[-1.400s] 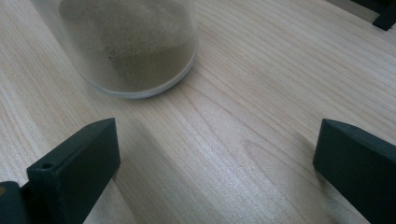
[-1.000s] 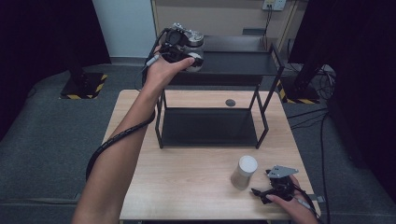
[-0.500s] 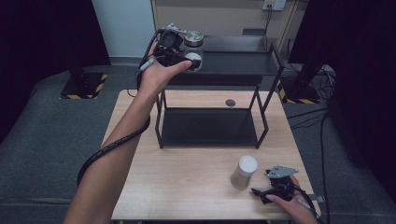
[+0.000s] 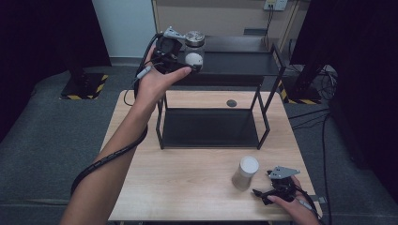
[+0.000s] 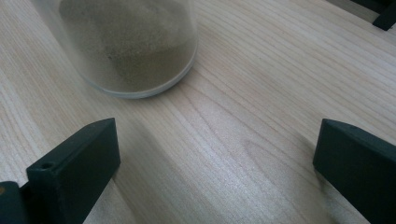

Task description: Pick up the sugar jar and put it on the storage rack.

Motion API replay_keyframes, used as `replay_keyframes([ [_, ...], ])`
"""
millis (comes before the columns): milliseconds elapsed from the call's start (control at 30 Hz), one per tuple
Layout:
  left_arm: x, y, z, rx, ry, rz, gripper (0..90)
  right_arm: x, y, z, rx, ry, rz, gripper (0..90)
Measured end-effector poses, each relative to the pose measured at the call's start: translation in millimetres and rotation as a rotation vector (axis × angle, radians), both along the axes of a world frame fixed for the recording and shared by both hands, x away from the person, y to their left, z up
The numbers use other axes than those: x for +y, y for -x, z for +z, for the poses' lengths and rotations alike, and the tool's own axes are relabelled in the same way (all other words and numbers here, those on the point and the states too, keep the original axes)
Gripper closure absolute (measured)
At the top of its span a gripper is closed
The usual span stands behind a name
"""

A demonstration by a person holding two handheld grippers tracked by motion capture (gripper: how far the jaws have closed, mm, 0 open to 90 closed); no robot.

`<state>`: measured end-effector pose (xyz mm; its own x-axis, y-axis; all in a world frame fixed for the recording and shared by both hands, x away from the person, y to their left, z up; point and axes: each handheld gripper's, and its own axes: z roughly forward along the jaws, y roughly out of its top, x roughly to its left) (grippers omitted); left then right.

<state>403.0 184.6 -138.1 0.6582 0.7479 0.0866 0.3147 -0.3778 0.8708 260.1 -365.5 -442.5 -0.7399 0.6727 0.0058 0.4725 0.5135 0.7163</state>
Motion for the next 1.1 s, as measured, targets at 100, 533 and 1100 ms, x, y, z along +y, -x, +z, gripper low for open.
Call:
replay_keyframes([
  [100,1.0,6.6,-1.3,-0.011,0.009,0.008,7.4,0.0,0.0,0.0,0.000,0.000,0.000,1.1],
  [533,0.2,21.7,-18.4,-0.039,0.006,-0.048,6.9,-0.1,0.0,-0.3,-0.001,-0.001,0.000,1.1],
  [1100,-2.0,38.2,-37.2,-0.127,-0.077,-0.233,6.7,0.2,0.1,-0.1,0.002,-0.001,-0.002,1.1],
])
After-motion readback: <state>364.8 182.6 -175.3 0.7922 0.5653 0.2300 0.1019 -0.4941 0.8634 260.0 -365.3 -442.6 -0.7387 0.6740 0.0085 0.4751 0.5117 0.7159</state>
